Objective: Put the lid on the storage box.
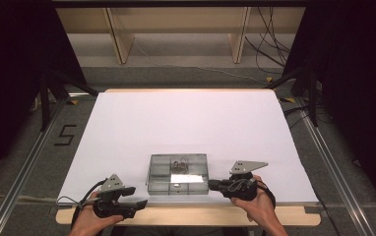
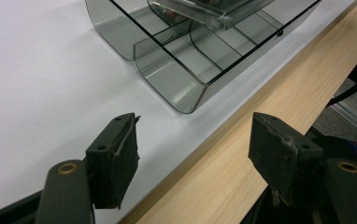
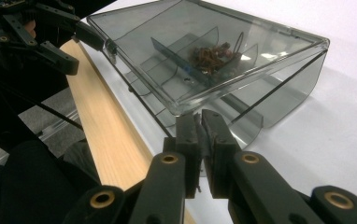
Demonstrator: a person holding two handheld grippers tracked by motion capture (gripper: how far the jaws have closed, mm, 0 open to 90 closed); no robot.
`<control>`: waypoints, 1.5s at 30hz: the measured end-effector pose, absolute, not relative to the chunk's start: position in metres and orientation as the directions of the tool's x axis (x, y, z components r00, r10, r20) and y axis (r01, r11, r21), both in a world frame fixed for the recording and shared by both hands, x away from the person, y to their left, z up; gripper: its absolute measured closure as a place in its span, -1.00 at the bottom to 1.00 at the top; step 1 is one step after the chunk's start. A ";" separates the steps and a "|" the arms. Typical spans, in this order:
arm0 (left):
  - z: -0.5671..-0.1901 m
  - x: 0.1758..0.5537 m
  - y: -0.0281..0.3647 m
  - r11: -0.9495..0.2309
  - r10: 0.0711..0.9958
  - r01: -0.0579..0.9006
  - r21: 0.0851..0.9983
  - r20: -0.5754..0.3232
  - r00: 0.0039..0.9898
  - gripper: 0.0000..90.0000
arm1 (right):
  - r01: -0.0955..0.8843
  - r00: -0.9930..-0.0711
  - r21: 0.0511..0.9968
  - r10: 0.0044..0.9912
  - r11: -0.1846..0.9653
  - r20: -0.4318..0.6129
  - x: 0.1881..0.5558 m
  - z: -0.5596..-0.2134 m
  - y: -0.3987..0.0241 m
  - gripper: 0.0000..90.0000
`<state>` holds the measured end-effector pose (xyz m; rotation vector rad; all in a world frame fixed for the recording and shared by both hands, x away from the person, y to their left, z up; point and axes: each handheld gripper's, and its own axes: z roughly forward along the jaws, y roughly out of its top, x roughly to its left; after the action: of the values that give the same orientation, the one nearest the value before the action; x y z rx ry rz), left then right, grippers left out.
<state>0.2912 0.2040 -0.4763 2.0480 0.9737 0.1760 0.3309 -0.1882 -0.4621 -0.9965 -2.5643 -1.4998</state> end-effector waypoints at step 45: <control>-0.478 0.292 0.203 -0.343 0.698 0.579 0.740 -0.212 0.684 -0.29 | 0.574 -0.778 0.713 0.540 0.403 0.322 0.322 -0.473 -0.188 0.84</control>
<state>0.2918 0.2025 -0.4778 2.0466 0.9803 0.1779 0.3224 -0.1880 -0.4727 -1.0319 -2.5974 -1.3456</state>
